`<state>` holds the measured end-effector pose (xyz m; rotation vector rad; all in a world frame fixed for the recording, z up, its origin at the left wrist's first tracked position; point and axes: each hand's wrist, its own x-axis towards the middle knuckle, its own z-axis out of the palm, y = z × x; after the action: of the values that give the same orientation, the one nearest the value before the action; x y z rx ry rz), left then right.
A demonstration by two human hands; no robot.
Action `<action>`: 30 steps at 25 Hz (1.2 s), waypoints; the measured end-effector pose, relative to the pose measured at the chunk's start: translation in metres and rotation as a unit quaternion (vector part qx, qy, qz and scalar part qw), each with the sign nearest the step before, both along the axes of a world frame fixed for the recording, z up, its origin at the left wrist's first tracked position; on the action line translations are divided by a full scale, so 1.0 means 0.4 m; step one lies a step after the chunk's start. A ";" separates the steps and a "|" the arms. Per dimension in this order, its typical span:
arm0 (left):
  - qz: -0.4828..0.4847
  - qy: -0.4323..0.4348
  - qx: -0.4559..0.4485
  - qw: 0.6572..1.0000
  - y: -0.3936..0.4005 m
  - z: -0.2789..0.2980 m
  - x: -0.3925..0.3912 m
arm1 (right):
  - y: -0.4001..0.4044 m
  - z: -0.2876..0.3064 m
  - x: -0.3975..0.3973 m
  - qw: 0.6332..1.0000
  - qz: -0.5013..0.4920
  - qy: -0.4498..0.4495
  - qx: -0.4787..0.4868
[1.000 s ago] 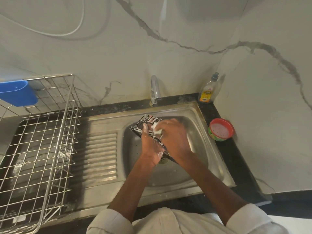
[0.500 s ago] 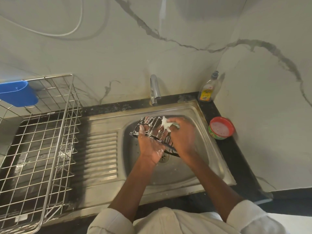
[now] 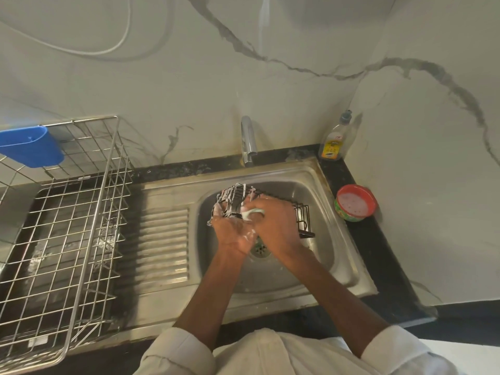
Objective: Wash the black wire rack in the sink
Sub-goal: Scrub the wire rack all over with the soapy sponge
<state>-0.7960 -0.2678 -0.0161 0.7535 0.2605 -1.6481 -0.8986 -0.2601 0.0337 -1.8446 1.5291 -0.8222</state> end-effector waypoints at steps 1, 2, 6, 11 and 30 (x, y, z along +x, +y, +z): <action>-0.009 -0.001 0.005 1.000 0.001 0.004 -0.001 | 0.004 0.003 0.013 0.999 0.026 -0.046 -0.001; -0.002 0.003 0.001 1.000 0.003 0.006 0.001 | 0.002 -0.001 0.006 0.998 0.028 -0.062 -0.004; 0.065 0.061 -0.035 0.995 -0.014 -0.007 0.023 | -0.019 -0.048 -0.120 0.988 -0.100 0.107 0.041; 0.034 0.026 -0.023 0.999 -0.011 -0.025 0.020 | -0.005 -0.005 -0.030 0.998 0.033 -0.007 0.052; -0.011 -0.034 -0.023 0.999 -0.012 -0.007 -0.027 | -0.085 0.032 -0.048 0.991 -0.082 0.104 -0.023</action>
<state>-0.8069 -0.2725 -0.0191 0.7774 0.1660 -1.6407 -0.9177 -0.2941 0.0465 -1.9058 1.8256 -0.7644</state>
